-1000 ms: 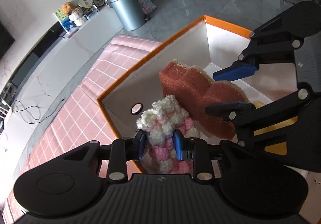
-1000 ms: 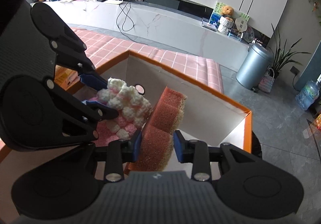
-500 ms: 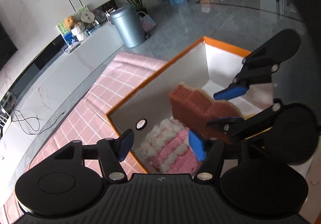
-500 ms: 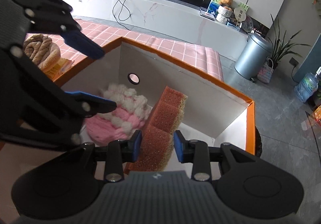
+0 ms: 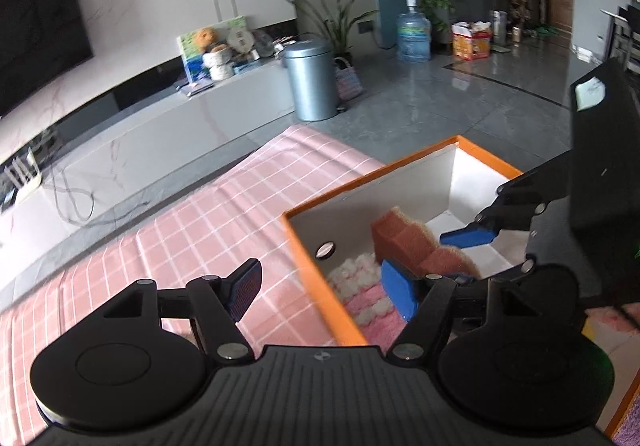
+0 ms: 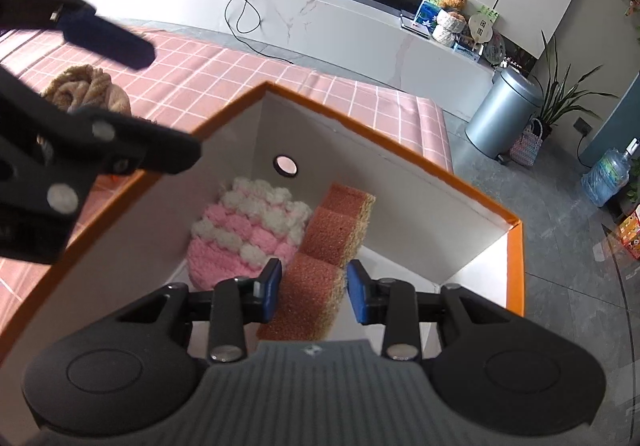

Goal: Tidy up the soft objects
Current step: 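Carry the sponge and crocheted cap into the orange box and open both tools, then withdraw both tools from the box back over the table items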

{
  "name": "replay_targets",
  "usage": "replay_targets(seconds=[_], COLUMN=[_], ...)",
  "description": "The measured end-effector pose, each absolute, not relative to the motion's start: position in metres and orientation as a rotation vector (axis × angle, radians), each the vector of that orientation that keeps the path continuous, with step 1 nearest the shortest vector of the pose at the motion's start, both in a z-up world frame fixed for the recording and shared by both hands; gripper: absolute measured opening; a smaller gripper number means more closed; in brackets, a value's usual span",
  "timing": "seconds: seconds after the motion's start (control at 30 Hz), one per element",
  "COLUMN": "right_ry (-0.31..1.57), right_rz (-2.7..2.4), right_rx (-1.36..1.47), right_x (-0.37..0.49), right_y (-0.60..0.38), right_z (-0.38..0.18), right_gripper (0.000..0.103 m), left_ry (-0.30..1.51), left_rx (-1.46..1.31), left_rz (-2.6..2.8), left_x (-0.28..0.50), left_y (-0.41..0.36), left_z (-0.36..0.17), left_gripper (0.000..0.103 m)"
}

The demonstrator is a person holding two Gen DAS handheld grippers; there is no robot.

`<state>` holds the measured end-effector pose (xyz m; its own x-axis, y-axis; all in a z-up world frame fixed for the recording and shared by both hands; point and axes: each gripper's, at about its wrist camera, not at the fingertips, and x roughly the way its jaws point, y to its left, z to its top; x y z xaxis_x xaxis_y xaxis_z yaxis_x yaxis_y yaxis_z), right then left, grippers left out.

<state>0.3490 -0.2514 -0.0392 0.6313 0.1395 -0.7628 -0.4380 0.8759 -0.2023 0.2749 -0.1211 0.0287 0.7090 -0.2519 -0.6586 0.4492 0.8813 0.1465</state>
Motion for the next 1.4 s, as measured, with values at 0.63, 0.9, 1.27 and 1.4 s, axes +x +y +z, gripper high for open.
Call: replay_targets(seconds=[0.63,0.9,1.27,1.4], right_ry=[0.765,0.61,0.358,0.305], right_rz=[0.226,0.157,0.031,0.008], right_rx=[-0.621,-0.61,-0.536,-0.477], right_x=[0.317,0.271,0.202,0.181], right_y=[-0.231,-0.231,-0.196,-0.181], right_z=[-0.036,-0.003,0.014,0.016], right_gripper=[0.068,0.077,0.088,0.088], left_ry=[0.699,0.659,0.503,0.444], left_rx=[0.178,0.101,0.011,-0.065], left_rz=[-0.381,-0.378,-0.255,-0.196], left_x=[0.25,0.221,0.166,0.148], left_y=[-0.09,-0.072,-0.037,-0.014], left_z=[0.032,0.04,0.038,0.034], left_gripper=[0.081,0.081,0.077,0.077])
